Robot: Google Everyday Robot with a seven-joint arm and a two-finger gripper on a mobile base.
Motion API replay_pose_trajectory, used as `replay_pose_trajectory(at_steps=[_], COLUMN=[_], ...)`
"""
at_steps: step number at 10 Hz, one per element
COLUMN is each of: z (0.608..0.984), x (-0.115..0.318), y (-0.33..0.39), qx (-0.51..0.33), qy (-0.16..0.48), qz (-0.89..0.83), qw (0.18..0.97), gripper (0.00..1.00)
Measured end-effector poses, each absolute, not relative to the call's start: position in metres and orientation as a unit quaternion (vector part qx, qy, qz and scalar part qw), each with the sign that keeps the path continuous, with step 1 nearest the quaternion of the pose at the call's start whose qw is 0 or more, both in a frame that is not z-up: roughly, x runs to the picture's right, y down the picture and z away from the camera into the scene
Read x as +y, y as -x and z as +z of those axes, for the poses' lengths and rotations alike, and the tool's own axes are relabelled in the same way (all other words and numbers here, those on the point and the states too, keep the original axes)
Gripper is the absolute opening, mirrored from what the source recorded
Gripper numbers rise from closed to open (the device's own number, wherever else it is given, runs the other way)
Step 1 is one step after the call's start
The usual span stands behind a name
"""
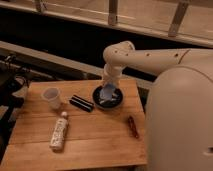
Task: Place the white sponge in the ceramic bowl
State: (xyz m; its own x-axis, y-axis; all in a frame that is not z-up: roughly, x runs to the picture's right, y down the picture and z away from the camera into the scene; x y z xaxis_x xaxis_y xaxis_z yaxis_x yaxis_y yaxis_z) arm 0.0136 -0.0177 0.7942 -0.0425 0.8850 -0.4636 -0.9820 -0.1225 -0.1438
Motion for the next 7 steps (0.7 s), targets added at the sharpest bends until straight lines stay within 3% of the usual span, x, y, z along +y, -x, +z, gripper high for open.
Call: replay_pose_trajectory(at_steps=[7], z=[0.834], x=[-0.058], y=[-0.026], qx=[0.101], qy=[0.22], qz=[0.728], qw=[0.642], gripper=[0.04])
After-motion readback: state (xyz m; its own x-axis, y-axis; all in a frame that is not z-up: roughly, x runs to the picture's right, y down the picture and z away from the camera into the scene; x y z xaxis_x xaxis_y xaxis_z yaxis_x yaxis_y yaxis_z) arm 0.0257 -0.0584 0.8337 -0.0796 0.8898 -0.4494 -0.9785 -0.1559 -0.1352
